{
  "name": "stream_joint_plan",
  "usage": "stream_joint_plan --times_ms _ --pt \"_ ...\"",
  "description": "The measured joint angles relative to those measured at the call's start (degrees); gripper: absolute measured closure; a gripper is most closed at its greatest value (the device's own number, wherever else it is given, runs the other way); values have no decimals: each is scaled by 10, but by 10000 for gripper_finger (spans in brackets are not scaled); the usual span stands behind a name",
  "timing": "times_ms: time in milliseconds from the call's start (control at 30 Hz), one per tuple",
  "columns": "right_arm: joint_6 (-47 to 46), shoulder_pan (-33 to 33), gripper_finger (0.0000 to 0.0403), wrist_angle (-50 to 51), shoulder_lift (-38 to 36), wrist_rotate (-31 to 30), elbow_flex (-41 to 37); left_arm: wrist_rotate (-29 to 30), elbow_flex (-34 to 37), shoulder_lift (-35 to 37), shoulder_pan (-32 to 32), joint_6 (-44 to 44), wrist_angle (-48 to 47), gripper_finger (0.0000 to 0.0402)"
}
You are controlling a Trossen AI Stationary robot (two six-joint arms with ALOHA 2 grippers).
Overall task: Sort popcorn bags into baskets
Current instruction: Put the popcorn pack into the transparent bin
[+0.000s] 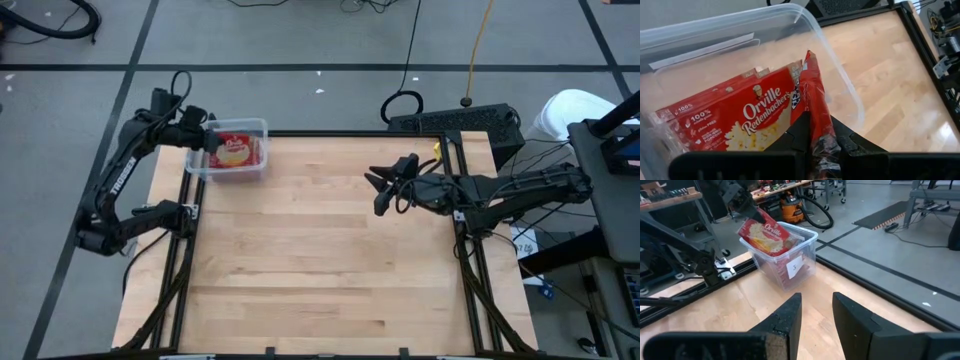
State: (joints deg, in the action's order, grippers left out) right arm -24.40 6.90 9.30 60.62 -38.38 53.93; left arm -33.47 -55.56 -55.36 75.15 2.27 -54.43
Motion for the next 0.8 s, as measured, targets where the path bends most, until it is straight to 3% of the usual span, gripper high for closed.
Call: stream_joint_plan --times_ms 433,800 --pt "-3 0 300 0 0 12 0 41 1 -13 -18 4 11 360" --pt "1 0 300 0 0 12 0 136 1 -17 -68 13 10 274"
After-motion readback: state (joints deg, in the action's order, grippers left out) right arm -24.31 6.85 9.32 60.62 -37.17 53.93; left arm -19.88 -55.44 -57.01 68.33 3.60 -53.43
